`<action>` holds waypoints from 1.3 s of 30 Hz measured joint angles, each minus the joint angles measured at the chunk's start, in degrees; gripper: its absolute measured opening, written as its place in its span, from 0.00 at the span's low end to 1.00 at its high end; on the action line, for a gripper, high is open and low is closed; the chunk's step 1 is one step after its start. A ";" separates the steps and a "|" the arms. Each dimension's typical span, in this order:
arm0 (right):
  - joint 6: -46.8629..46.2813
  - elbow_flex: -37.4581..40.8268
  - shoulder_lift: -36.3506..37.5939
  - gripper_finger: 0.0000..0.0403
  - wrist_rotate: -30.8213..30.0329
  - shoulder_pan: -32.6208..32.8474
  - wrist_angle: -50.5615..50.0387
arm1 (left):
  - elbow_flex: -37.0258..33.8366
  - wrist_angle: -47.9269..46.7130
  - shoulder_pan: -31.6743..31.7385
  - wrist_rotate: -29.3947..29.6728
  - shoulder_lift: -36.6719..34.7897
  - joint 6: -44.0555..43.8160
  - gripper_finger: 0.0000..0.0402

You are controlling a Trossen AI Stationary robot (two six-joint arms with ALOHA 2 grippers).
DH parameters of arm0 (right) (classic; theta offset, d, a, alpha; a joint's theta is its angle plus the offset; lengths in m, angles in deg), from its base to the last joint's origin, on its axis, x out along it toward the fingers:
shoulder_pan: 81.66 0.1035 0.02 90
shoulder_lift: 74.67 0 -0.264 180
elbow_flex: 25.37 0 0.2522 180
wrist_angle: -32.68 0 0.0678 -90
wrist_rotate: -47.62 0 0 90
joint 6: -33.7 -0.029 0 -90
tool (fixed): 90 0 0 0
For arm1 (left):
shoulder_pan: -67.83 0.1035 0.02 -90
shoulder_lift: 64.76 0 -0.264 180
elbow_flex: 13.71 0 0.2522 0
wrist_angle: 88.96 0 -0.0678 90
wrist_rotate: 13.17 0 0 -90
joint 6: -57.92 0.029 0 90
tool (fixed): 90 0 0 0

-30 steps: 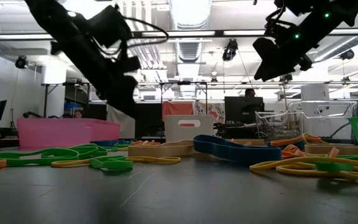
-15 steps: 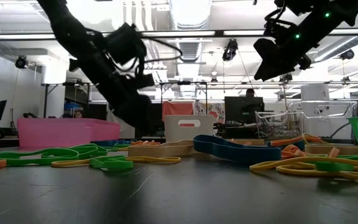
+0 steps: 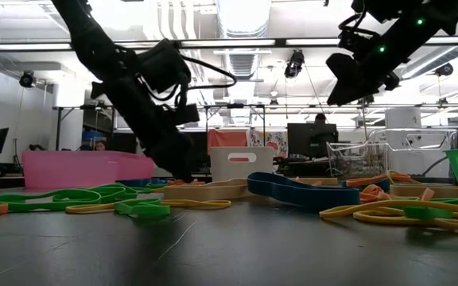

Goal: Sort rubber bands into baskets
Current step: Put the orange rubber band into the pink bin

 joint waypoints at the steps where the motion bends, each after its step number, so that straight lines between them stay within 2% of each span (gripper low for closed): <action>1: -0.14 0.19 0.00 0.36 -0.02 0.00 0.03 | 0.01 0.00 0.00 0.00 -0.02 0.17 0.08; 3: -0.38 0.55 0.00 0.36 0.00 0.00 0.02 | 0.02 -0.17 0.00 -0.02 -0.02 0.17 0.02; 8: -1.23 1.27 0.00 0.36 -0.02 0.00 0.06 | 0.30 -0.34 -0.72 -0.07 -2.22 0.31 0.01; 15: -2.00 1.56 0.00 0.36 0.00 0.00 0.07 | 0.83 -0.99 -1.95 -1.61 -9.19 3.02 0.00; 18: -2.19 1.58 -0.02 0.36 0.00 0.00 0.09 | 0.69 -3.53 -1.35 -3.85 -10.12 -2.25 0.01; 23: -2.29 1.61 -0.02 0.36 0.05 0.00 0.25 | 0.39 -4.60 1.34 -11.02 -8.05 -12.80 0.11; 26: -2.06 1.61 -0.02 0.36 0.07 0.00 0.60 | 1.85 -4.60 2.98 -10.98 -5.38 -19.63 0.21; 32: -1.33 1.61 -0.02 0.36 0.09 0.00 0.90 | 7.88 -11.15 2.95 -7.48 -0.55 -22.79 0.36; 39: -0.32 1.61 -0.02 0.36 0.14 -0.01 0.93 | 12.57 -18.65 2.97 -6.28 3.04 -25.77 0.40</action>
